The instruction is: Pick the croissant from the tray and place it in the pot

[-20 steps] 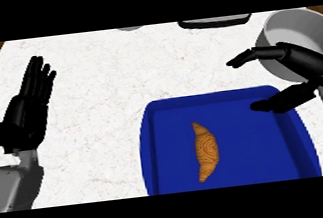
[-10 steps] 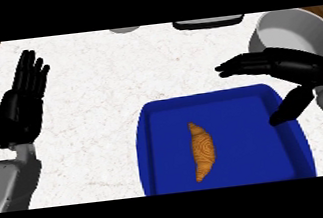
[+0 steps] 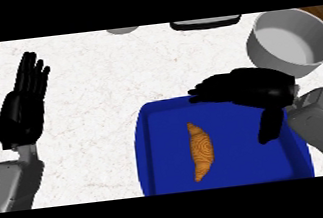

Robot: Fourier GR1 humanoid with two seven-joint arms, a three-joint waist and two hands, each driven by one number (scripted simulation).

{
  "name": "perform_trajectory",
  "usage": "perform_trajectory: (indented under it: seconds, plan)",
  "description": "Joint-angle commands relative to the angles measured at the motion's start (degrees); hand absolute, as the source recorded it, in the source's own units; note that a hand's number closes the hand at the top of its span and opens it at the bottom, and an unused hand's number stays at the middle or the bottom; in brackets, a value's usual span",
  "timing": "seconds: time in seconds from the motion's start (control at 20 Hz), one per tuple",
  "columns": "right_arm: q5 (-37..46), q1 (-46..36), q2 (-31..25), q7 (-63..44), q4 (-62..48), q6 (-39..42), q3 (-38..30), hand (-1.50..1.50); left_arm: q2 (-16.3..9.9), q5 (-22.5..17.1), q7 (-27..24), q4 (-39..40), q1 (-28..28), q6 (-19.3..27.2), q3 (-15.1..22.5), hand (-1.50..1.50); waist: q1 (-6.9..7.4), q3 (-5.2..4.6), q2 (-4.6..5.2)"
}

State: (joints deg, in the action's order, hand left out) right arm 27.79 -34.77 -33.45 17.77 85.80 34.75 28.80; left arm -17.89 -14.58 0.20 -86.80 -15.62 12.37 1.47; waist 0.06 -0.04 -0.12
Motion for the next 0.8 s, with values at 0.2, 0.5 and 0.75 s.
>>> perform_trajectory:
  seconds: [0.2, 0.5, 0.75]
  plan:
    - [7.4, 4.8, 6.2, -10.3, 2.9, 3.7, 1.7, -1.5, 1.9, 2.4, 0.1, -2.1, 1.7, 0.1, 0.1, 0.0, 0.01, 0.03, 0.04]
    - [13.9, 6.6, 8.6, -4.1, -3.0, 2.7, 2.5, -1.5, 2.0, 2.7, 2.6, -3.4, 1.0, -1.6, -1.0, 0.0, 0.23, 0.05, 0.11]
    - [17.8, 9.4, 10.8, -0.5, -1.9, 1.7, 1.5, -1.5, 3.8, 3.3, -0.5, 1.0, -0.2, -2.6, -3.5, 0.0, 0.03, 0.04, 0.13]
